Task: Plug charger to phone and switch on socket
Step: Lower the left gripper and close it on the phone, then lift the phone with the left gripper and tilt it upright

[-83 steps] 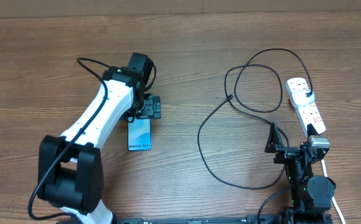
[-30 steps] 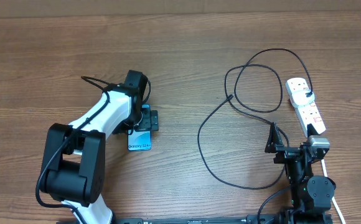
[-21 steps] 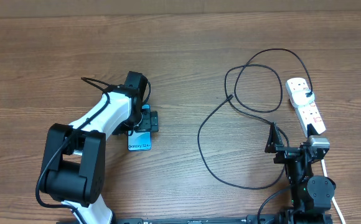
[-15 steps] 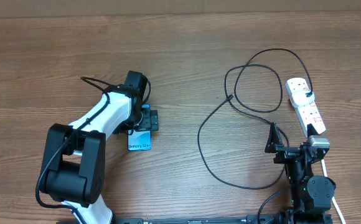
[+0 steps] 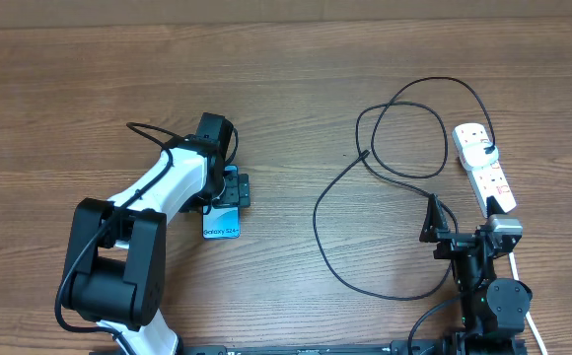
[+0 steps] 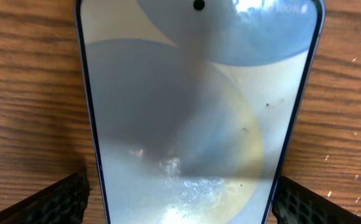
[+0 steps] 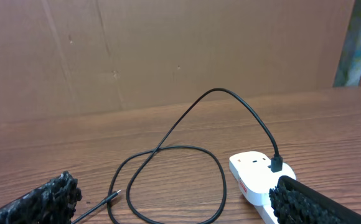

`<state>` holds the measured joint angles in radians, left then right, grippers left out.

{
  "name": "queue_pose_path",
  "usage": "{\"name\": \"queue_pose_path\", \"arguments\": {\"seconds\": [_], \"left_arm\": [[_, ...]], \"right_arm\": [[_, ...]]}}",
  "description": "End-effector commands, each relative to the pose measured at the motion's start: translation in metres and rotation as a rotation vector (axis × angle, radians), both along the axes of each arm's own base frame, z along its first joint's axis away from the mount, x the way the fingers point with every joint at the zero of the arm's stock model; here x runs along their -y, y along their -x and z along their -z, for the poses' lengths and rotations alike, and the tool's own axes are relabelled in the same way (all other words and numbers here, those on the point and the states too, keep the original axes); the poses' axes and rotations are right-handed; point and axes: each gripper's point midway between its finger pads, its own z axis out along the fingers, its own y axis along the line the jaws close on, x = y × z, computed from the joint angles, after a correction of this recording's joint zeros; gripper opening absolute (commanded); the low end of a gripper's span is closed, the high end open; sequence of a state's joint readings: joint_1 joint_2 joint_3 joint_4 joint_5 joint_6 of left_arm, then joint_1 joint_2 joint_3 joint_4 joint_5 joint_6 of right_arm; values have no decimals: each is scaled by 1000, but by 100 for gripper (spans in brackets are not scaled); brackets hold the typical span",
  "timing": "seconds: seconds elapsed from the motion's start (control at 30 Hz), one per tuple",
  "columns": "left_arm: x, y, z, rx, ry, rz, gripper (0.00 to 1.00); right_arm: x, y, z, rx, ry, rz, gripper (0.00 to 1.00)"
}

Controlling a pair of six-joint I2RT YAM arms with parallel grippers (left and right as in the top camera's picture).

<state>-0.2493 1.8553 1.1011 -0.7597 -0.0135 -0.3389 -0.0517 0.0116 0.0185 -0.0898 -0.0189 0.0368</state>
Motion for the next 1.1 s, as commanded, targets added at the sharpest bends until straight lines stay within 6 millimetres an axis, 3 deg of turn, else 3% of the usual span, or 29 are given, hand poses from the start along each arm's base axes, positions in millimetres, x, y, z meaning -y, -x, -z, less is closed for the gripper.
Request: {"name": "queue_pose_path", "arguments": {"seconds": [0.0,0.8,1.07], "left_arm": [[16,24,14,-89,65,-13,94],[15,23,13,-86,50,-31,71],[43,20,3,-102,207,-15,69]], "right_arm": [[-1,0,2,4,5,-2,100],[-1,0,2,4,5,-2,100],[-1,0,2,4,5,-2,100]]}}
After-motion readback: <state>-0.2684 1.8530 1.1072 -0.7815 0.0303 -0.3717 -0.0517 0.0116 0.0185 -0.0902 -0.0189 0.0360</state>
